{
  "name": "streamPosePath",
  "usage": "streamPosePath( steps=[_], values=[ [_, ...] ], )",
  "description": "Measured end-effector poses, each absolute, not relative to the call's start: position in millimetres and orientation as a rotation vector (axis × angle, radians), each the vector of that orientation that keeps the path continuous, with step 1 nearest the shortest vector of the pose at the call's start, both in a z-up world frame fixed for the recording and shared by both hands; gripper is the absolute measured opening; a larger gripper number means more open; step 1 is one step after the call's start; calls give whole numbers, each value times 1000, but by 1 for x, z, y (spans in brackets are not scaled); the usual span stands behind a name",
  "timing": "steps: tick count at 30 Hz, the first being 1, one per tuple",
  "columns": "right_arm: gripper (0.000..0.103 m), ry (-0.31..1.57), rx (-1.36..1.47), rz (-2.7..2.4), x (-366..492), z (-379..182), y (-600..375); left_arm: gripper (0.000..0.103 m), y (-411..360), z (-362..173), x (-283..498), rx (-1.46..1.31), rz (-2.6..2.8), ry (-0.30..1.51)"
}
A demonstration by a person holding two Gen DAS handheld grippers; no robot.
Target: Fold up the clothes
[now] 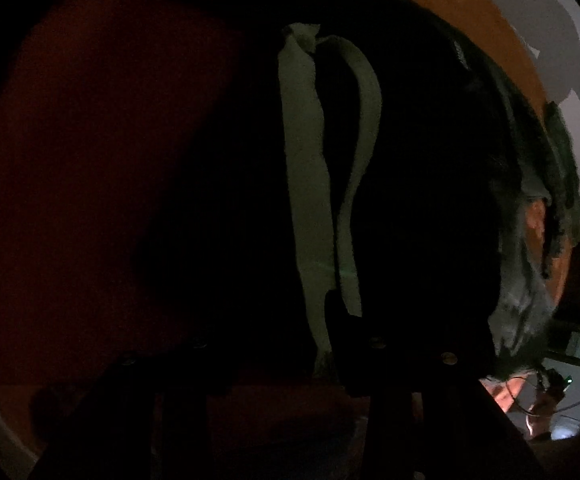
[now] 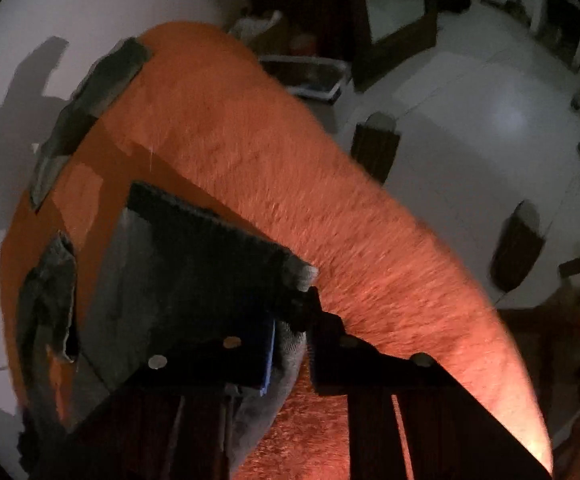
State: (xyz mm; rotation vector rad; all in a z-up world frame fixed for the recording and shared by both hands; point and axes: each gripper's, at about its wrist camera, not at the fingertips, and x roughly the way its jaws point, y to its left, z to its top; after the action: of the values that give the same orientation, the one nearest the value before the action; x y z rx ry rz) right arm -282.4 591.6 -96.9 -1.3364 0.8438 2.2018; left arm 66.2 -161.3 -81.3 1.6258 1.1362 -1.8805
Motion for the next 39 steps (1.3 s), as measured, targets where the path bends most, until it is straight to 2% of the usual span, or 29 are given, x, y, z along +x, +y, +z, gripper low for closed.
streamPosePath(
  steps=[2,7,10,13,17,18,19,20,22,25,28,30,34,37,39],
  values=[
    [7,796,-1330,2222,-286,-91,597,45,-158,-83,64,1649,-1895,1125],
    [7,694,-1396,2243,-299,-105,593,46,-161,-74,76,1559,-1874,1106],
    [7,719,-1385,2236,-295,-108,596,50,-175,-74,96,1454,-1811,1178],
    [7,739,-1388,2236,-294,-111,596,52,-186,-100,102,1383,-1732,1379],
    [8,753,-1384,2249,-291,-109,594,63,-187,-122,93,1326,-1703,1424],
    [8,755,-1383,2251,-290,-108,594,61,-186,-124,94,1298,-1684,1416],
    [8,762,-1380,2252,-290,-109,595,53,-186,-124,96,1258,-1654,1404],
    [8,770,-1377,2252,-289,-109,595,21,-185,-124,99,1233,-1636,1392],
    [8,789,-1373,2248,-287,-109,596,18,-183,-121,101,1226,-1638,1351],
    [8,806,-1373,2239,-286,-109,597,9,-175,-105,93,1269,-1667,1198],
    [8,823,-1369,2238,-286,-106,597,7,-168,-90,87,1330,-1662,1053],
    [8,824,-1370,2244,-288,-107,595,7,-167,-99,90,1378,-1632,1032],
    [8,698,-1403,2263,-293,-109,586,7,-161,-118,87,1451,-1631,997],
    [8,616,-1409,2300,-296,-101,577,10,-158,-111,78,1460,-1664,941],
    [8,553,-1362,2289,-295,-90,572,16,-157,-98,76,1445,-1694,951]
  ],
)
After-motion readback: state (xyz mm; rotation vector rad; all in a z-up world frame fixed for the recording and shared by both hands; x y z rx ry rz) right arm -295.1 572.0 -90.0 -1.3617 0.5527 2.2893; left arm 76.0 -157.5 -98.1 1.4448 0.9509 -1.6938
